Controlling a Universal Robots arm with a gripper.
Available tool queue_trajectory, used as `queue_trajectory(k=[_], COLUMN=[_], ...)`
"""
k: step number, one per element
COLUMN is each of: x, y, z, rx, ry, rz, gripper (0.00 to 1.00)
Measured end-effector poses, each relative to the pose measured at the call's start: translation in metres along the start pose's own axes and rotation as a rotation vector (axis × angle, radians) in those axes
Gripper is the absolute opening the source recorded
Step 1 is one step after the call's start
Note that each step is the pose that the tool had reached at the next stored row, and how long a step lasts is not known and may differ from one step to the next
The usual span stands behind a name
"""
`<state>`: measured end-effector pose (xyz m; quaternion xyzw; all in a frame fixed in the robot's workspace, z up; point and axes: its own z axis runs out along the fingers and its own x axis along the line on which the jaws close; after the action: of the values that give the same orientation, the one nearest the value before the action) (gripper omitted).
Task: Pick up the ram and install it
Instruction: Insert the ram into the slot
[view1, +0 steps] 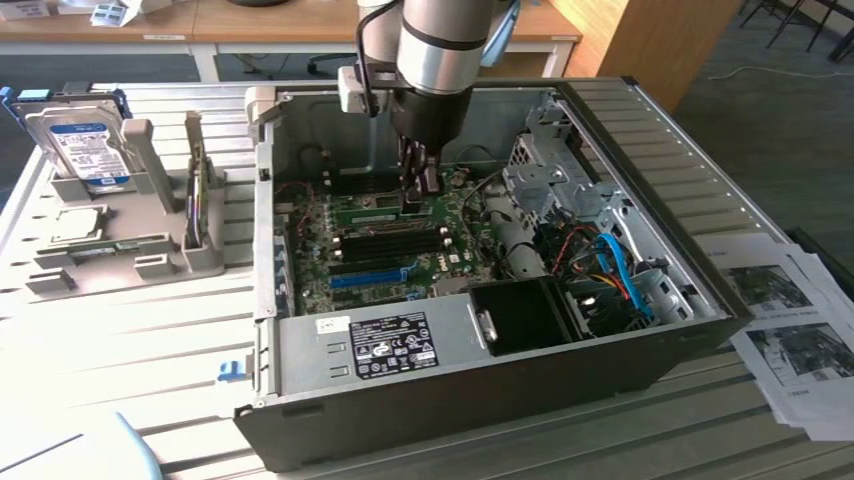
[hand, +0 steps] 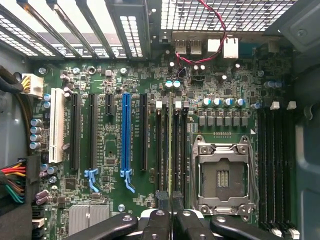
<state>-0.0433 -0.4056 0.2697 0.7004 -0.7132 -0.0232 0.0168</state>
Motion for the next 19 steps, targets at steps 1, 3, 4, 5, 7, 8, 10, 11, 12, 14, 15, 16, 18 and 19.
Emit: queue_trajectory(k=[1, 3, 4, 5, 7, 8, 10, 11, 12, 14, 15, 16, 18, 19], x=[0.0000, 0.0000, 0.0000, 0.0000, -0.0001, -0.0001, -0.0001, -0.0001, -0.0001, -0.0001, -0.0001, -0.0001, -0.0001, -0.0001], y=[0.0000, -0.0002, -0.0007, -0.0015, -0.0030, -0.0038, -0.0047, -0.0047, -0.0047, -0.0048, -0.0048, -0.0048, -0.0049, -0.0049], z=[0.0000, 0.0000, 0.0000, 0.0000, -0.0001, -0.0002, -0.0002, -0.0003, -0.0003, -0.0002, -0.0001, 0.0000, 0.0005, 0.0007], rx=[0.0000, 0.0000, 0.0000, 0.0001, 0.0000, 0.0000, 0.0000, 0.0000, -0.0001, 0.0000, 0.0000, 0.0000, 0.0000, 0.0000], ry=[0.0000, 0.0000, -0.0001, -0.0001, -0.0001, -0.0001, -0.0001, -0.0001, 0.0000, -0.0001, -0.0001, 0.0000, -0.0001, 0.0000], rz=[0.000, 0.000, 0.000, 0.000, 0.000, 0.000, 0.000, 0.000, 0.000, 0.000, 0.000, 0.000, 0.000, 0.000], gripper=[0.11, 0.11, 0.11, 0.11, 0.11, 0.11, 0.11, 0.11, 0.11, 0.11, 0.11, 0.11, 0.11, 0.11])
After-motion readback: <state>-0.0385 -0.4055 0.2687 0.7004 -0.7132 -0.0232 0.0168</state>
